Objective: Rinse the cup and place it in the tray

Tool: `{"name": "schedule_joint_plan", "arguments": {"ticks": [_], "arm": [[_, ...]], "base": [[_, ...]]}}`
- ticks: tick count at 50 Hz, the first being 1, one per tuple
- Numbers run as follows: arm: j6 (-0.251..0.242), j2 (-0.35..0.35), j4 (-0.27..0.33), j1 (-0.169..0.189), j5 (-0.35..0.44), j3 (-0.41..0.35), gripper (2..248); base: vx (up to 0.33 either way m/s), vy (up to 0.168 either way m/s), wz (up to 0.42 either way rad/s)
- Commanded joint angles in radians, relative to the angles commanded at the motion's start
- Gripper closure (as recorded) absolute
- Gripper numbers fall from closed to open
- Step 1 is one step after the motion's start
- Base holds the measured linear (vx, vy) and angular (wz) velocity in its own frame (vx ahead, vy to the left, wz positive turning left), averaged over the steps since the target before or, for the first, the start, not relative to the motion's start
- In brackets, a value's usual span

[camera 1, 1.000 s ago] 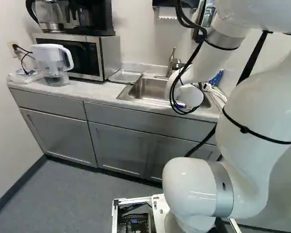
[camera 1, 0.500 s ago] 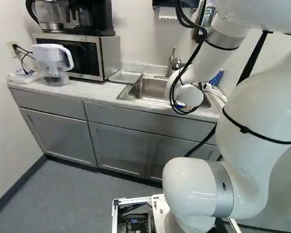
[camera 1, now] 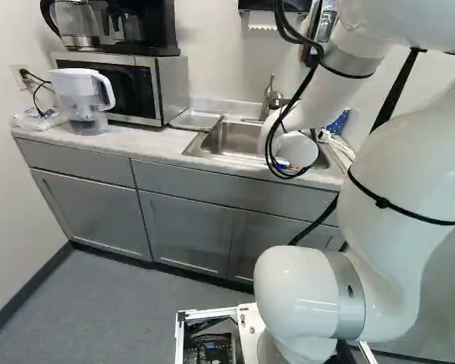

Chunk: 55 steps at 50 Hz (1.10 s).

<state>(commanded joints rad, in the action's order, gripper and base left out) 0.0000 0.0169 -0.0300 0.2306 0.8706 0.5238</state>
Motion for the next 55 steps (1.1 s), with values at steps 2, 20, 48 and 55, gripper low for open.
{"name": "schedule_joint_plan", "arguments": {"ticks": [2,20,48,55], "arm": [[0.000,0.000,0.000,0.000,0.000,0.000,129],[0.000,0.000,0.000,0.000,0.000,0.000,129],[0.000,0.000,0.000,0.000,0.000,0.000,129],[0.000,0.000,0.000,0.000,0.000,0.000,129]], "base": [[0.000,0.000,0.000],[0.000,0.000,0.000],[0.000,0.000,0.000],[0.000,0.000,0.000]]}}
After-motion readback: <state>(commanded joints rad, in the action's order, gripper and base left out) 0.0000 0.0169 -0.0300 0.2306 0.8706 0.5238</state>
